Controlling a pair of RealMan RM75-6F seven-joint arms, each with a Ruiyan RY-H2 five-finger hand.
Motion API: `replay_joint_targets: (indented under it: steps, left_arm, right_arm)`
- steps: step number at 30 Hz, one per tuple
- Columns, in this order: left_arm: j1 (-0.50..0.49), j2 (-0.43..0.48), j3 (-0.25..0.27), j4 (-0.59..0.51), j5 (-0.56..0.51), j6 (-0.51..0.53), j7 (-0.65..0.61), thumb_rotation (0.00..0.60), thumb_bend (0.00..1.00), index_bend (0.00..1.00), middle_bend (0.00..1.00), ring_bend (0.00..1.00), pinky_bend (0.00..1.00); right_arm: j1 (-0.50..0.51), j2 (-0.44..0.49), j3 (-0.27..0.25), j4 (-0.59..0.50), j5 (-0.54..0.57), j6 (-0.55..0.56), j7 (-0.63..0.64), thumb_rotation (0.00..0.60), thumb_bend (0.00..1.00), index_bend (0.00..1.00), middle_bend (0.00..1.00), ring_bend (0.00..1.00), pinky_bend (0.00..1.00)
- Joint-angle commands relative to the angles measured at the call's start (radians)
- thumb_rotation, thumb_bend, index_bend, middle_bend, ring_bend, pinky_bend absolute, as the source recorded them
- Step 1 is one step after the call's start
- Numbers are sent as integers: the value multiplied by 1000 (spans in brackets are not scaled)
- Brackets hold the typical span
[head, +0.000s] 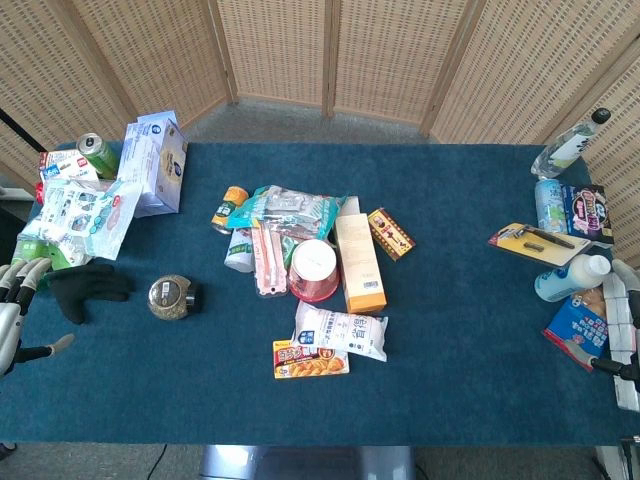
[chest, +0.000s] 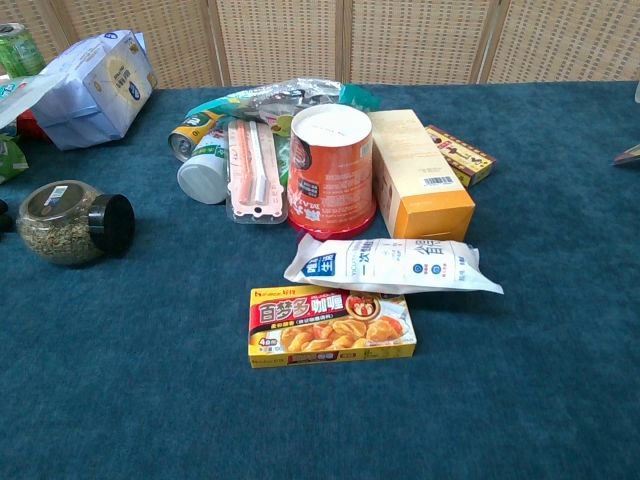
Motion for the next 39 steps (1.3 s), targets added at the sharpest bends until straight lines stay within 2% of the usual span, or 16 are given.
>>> replay_joint_targets:
  steps: [1,8,12,18,23,26,32,35,39]
  left_arm:
    - [1,-1,-3,2,2,-4,0,600,0,0,0,0,0]
    - [-31,6,-30,-3,0,-53,32,600,0,0,0,0,0]
    - [-127,11,-94,-17,-36,-156,96,600,0,0,0,0,0]
    - [-323,-33,-205,-16,-191,-367,270,600,0,0,0,0,0]
    - [-499,-140,-268,79,-399,-510,482,600,0,0,0,0,0]
    - [-591,-215,-280,165,-511,-561,588,600,0,0,0,0,0]
    - [-735,-343,-267,341,-696,-612,766,600,0,0,0,0,0]
    - [-786,-406,-252,430,-723,-626,811,600,0,0,0,0,0]
    - [-815,-482,-260,508,-695,-646,749,600,0,0,0,0,0]
  right_arm:
    - [-1,2,0,-1,1,0,2,600,0,0,0,0,0]
    - [1,2,6,1,12,-1,12,600,0,0,0,0,0]
    - [3,3,11,-1,14,1,16,600,0,0,0,0,0]
    - [-1,8,13,-7,7,9,34,600,0,0,0,0,0]
    - [1,16,18,0,17,-1,68,600,0,0,0,0,0]
    - [2,20,25,6,28,-4,89,600,0,0,0,0,0]
    - [6,26,34,25,50,-21,124,600,0,0,0,0,0]
    - [6,30,36,33,63,-31,139,600,0,0,0,0,0]
    - [7,31,38,45,73,-42,151,600,0,0,0,0,0]
